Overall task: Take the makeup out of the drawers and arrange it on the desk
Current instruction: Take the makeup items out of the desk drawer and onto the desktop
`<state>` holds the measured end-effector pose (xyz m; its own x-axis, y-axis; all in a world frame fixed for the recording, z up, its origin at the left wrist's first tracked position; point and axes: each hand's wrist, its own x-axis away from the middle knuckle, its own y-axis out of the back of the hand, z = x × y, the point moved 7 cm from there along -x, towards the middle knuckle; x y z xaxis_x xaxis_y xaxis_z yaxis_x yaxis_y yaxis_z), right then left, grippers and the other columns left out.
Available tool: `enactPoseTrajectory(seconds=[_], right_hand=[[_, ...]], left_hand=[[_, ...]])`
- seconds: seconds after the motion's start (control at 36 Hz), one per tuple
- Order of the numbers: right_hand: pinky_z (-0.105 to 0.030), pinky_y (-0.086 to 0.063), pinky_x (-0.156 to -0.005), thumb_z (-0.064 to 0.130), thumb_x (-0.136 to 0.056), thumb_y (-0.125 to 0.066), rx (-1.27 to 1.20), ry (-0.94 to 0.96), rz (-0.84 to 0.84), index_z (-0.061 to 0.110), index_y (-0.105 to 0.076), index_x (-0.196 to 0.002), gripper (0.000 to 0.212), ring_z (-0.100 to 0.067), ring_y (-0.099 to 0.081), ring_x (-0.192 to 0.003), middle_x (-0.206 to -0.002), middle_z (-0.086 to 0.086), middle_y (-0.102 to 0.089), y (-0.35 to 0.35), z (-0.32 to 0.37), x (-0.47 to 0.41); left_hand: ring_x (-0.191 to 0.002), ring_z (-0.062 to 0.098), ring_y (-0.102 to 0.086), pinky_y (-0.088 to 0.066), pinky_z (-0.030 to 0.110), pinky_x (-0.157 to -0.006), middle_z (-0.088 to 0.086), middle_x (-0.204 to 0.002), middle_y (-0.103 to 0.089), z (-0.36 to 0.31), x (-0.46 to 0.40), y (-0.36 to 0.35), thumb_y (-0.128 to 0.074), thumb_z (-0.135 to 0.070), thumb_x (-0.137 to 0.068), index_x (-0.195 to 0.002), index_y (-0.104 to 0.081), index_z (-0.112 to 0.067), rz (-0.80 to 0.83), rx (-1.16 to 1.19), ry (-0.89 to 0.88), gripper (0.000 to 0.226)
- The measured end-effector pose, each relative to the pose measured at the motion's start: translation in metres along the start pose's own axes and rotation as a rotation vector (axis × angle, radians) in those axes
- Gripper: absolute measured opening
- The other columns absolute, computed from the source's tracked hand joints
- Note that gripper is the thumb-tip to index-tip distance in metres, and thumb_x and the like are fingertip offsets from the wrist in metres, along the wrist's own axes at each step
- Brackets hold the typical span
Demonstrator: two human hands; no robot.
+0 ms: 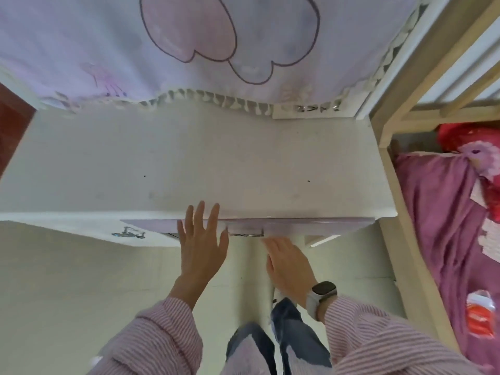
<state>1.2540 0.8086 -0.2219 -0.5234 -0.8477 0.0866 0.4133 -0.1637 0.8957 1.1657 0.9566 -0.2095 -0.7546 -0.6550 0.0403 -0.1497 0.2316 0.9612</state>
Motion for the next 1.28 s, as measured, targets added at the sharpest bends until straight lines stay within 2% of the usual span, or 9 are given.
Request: enactPoseTrajectory(seconds=[0.14,0.28,0.44,0.72,0.89,0.94,1.06,1.19,1.28], right_hand=[[-0.029,-0.054,-0.079,0.014,-0.050,-0.080,0.160,0.112,0.100,0.013,-0.066,-0.107,0.058,-0.020,-0.066,-0.088,-0.101,-0.004,-0.068,-0.063,0.002,-0.033],[-0.040,-0.052,-0.088,0.010,-0.060,-0.066,0.302,0.137,0.080,0.008,-0.067,-0.107,0.047,-0.029,-0.066,-0.094,-0.105,-0.012,-0.067,-0.101,0.008,-0.050],[-0.035,-0.052,-0.075,0.005,-0.074,-0.038,0.314,0.035,-0.065,0.010,-0.064,-0.107,0.042,-0.025,-0.064,-0.074,-0.085,-0.006,-0.068,-0.109,0.013,-0.064],[-0.022,-0.045,-0.051,0.007,-0.063,-0.045,0.327,-0.075,-0.059,0.015,-0.068,-0.066,0.025,-0.020,-0.060,-0.047,-0.052,-0.001,-0.063,-0.103,0.016,-0.079],[-0.017,-0.041,-0.047,0.008,-0.060,-0.027,0.293,-0.110,-0.059,0.017,-0.068,-0.059,0.042,-0.017,-0.056,-0.039,-0.043,0.001,-0.058,-0.097,0.020,-0.063],[-0.017,-0.040,-0.047,0.008,-0.063,-0.033,0.307,-0.112,-0.019,0.018,-0.068,-0.061,0.037,-0.018,-0.055,-0.039,-0.044,0.002,-0.058,-0.100,0.020,-0.054],[-0.022,-0.049,-0.049,0.002,-0.053,-0.070,0.316,-0.108,0.063,0.017,-0.069,-0.067,0.020,-0.019,-0.057,-0.041,-0.049,0.001,-0.062,-0.107,0.021,-0.041],[-0.026,-0.054,-0.055,0.004,-0.055,-0.076,0.310,-0.068,0.051,0.015,-0.070,-0.074,0.023,-0.020,-0.062,-0.050,-0.057,-0.001,-0.066,-0.106,0.021,-0.038],[-0.033,-0.057,-0.066,0.003,-0.059,-0.078,0.238,0.022,-0.022,0.010,-0.071,-0.086,0.029,-0.022,-0.068,-0.069,-0.077,-0.004,-0.072,-0.100,0.027,-0.028]], left_hand=[[-0.138,0.035,-0.021,-0.019,0.062,-0.107,0.014,-0.148,-0.033,0.040,-0.019,-0.024,-0.033,-0.040,-0.088,-0.140,-0.037,-0.018,-0.001,-0.110,0.001,0.056],[-0.140,0.031,-0.020,-0.010,0.057,-0.112,0.011,-0.149,-0.031,0.054,-0.022,-0.020,-0.041,-0.033,-0.089,-0.143,-0.031,-0.021,-0.091,-0.167,-0.152,0.056],[-0.141,0.027,-0.018,-0.009,0.053,-0.114,0.009,-0.151,-0.029,0.065,-0.020,-0.020,-0.051,-0.025,-0.087,-0.143,-0.029,-0.020,-0.140,-0.144,-0.244,0.060],[-0.140,0.028,-0.021,-0.011,0.052,-0.114,0.013,-0.148,-0.033,0.069,-0.018,-0.018,-0.059,-0.014,-0.079,-0.140,-0.034,-0.017,-0.179,-0.069,-0.288,0.066],[-0.138,0.030,-0.023,-0.014,0.055,-0.113,0.013,-0.145,-0.035,0.069,-0.012,-0.017,-0.061,-0.026,-0.082,-0.136,-0.040,-0.017,-0.186,-0.027,-0.281,0.058],[-0.137,0.031,-0.025,-0.015,0.055,-0.112,0.012,-0.144,-0.032,0.070,-0.003,-0.019,-0.060,-0.030,-0.082,-0.133,-0.041,-0.017,-0.191,-0.023,-0.289,0.055],[-0.129,0.031,-0.034,-0.023,0.052,-0.109,0.012,-0.137,-0.035,0.076,0.017,-0.027,-0.059,-0.032,-0.083,-0.125,-0.045,-0.016,-0.182,-0.020,-0.273,0.047],[-0.108,0.021,-0.047,-0.029,0.045,-0.101,0.009,-0.112,-0.062,0.081,0.021,-0.037,-0.062,-0.027,-0.082,-0.116,-0.050,-0.016,-0.160,-0.044,-0.244,0.038],[-0.095,0.017,-0.049,-0.032,0.040,-0.093,0.005,-0.097,-0.067,0.080,0.012,-0.034,-0.055,-0.025,-0.086,-0.106,-0.057,-0.015,-0.200,0.000,-0.251,0.021]])
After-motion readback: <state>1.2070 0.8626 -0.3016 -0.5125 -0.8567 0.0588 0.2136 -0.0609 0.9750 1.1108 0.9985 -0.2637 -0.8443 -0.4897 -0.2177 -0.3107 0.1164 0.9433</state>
